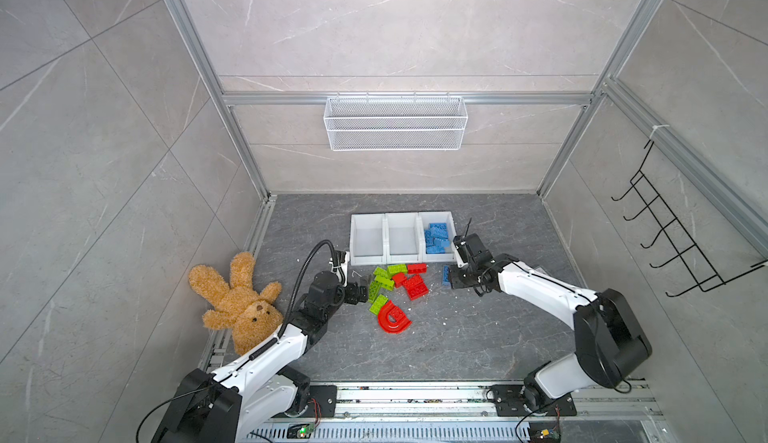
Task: Sort the legos into containers by color
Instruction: 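Lower the right gripper to the blue brick beside the bin front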
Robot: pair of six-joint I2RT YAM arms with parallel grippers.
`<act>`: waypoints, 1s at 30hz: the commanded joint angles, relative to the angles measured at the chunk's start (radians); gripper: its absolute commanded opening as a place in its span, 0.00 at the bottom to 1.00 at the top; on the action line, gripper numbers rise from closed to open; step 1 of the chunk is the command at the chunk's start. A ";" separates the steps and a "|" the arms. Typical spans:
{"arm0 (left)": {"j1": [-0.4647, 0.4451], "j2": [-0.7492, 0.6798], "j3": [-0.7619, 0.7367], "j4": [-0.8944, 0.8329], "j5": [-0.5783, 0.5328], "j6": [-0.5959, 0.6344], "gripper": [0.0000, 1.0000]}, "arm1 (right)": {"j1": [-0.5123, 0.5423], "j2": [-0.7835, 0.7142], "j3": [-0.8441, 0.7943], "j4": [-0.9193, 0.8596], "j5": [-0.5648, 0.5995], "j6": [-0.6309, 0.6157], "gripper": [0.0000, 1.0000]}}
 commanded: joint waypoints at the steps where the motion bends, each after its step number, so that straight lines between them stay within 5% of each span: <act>1: 0.003 0.009 0.021 0.047 0.011 0.016 1.00 | 0.005 -0.011 0.021 -0.052 0.001 -0.050 0.51; 30: 0.003 -0.019 0.011 0.035 -0.010 0.024 0.99 | 0.012 0.286 0.122 0.043 0.008 0.000 0.57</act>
